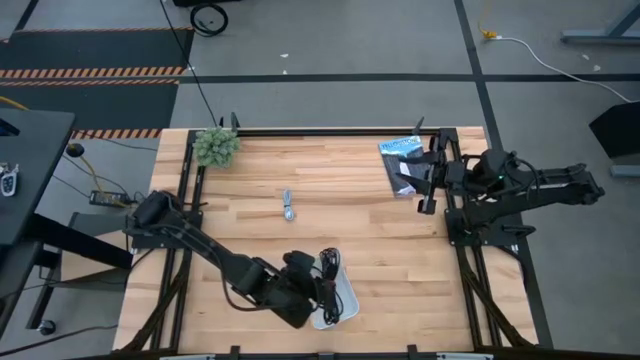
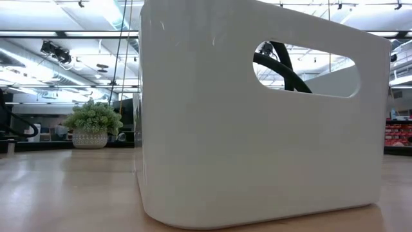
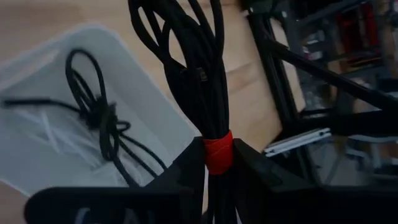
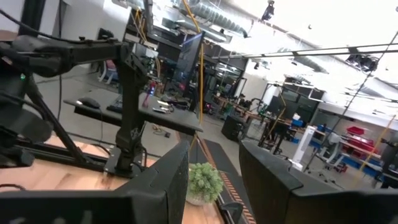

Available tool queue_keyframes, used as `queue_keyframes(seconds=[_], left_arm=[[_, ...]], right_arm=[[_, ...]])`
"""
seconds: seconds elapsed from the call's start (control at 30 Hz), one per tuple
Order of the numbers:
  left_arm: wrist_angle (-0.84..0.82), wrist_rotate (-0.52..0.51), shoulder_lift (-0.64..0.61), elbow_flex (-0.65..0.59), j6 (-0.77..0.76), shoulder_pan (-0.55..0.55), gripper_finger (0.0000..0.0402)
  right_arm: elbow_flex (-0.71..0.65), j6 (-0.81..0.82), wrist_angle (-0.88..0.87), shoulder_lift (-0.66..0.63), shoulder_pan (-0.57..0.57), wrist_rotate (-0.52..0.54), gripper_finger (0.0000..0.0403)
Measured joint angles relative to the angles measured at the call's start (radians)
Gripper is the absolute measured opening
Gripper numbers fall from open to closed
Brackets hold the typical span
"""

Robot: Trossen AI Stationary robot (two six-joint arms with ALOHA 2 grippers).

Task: Pick and place USB-C Cables
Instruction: Put the black charger cable into the white bin

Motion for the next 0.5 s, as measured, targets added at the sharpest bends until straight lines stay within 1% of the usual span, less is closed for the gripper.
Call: queue_keyframes(seconds=[0.13, 0.23, 0.3, 0.33, 0.5], left_arm=[[-0.158, -0.003, 0.081, 0.162, 0.034, 0.022, 0.0065], [-0.269, -0.002, 0.145, 0.258, 0.021, 0.038, 0.0065], [-0.317, 0.001, 0.176, 0.291, -0.014, 0.039, 0.0065], [-0.311, 0.002, 0.191, 0.298, -0.034, 0.039, 0.0066], [-0.340, 0.025, 0.240, 0.297, -0.151, 0.027, 0.0068]], right_arm=[[0.000, 0.000, 0.007, 0.000, -0.001, -0.025, 0.0148], [0.000, 0.000, 0.007, 0.000, -0.001, -0.026, 0.0148], [0.000, 0.001, 0.006, 0.000, -0.001, -0.026, 0.0148], [0.000, 0.001, 0.003, 0.000, -0.001, -0.026, 0.0148], [0.000, 0.001, -0.004, 0.002, -0.001, -0.026, 0.0148]])
